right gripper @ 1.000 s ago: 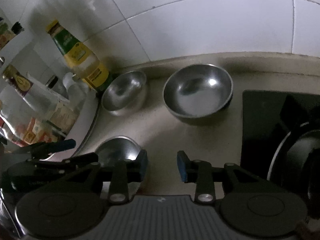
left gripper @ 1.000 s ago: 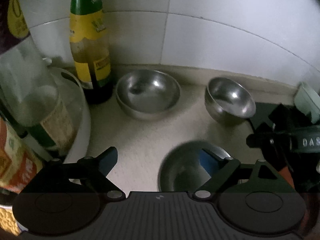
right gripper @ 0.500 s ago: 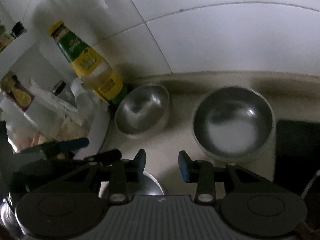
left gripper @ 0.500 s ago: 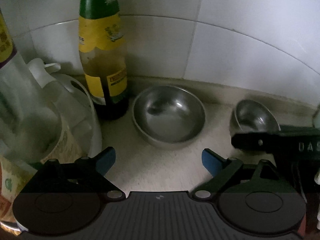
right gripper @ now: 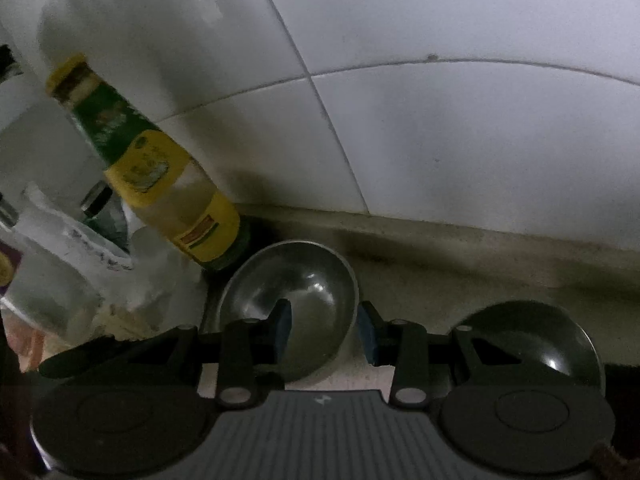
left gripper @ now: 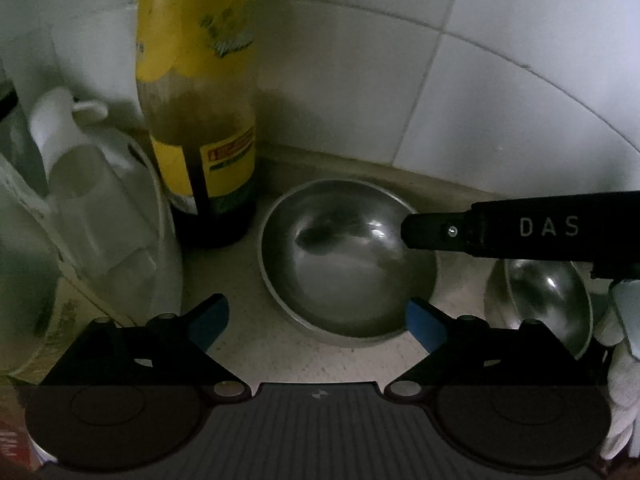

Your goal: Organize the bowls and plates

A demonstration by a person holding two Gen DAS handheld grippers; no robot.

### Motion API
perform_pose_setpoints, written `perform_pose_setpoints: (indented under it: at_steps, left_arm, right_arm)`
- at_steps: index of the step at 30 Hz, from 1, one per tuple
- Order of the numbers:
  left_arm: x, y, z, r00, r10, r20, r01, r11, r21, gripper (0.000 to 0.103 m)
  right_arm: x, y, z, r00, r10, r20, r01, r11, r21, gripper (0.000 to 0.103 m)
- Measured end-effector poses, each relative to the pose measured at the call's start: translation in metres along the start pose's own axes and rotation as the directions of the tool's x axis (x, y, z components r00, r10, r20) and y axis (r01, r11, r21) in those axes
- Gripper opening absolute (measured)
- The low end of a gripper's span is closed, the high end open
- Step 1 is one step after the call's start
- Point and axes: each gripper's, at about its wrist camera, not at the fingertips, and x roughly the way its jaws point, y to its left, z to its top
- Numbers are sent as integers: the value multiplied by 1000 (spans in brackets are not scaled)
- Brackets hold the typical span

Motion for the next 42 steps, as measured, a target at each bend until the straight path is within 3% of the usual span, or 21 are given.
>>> perform_pose_setpoints:
  at_steps: [6, 13, 19, 22, 26, 30, 42]
  left_arm:
    - [9, 5, 0, 999, 26, 25, -24, 997, -74, 97]
    - [19, 4, 0, 998, 53, 33, -51, 996, -71, 90]
    - [21, 0, 2, 993, 97, 66, -95, 995, -31, 70]
    - [24, -6, 1, 996, 70, 52, -70, 998, -1, 63]
    - [31, -10, 0, 998, 57, 41, -58, 998, 27, 68]
    - [29, -7, 0, 1000, -1, 23, 1, 1000, 11, 68]
    - [45, -11, -1, 998, 59, -4, -59, 998, 34, 72]
  right_arm:
    - [23, 0, 11, 1000, -2, -24, 2, 1000, -6, 36]
    - [36, 1, 16, 998, -28, -50, 26, 999, -42, 35]
    - [52, 2, 14, 996, -45, -80, 40, 997, -59, 33]
    - [55, 3, 13, 995, -49, -86, 42, 996, -79, 31]
    - [56, -4, 11, 994, -37, -105, 30, 997, -65, 26]
    - [51, -7, 9, 994, -33, -108, 26, 997, -68, 25]
    - [59, -7, 7, 992, -31, -121, 27, 999, -38, 25]
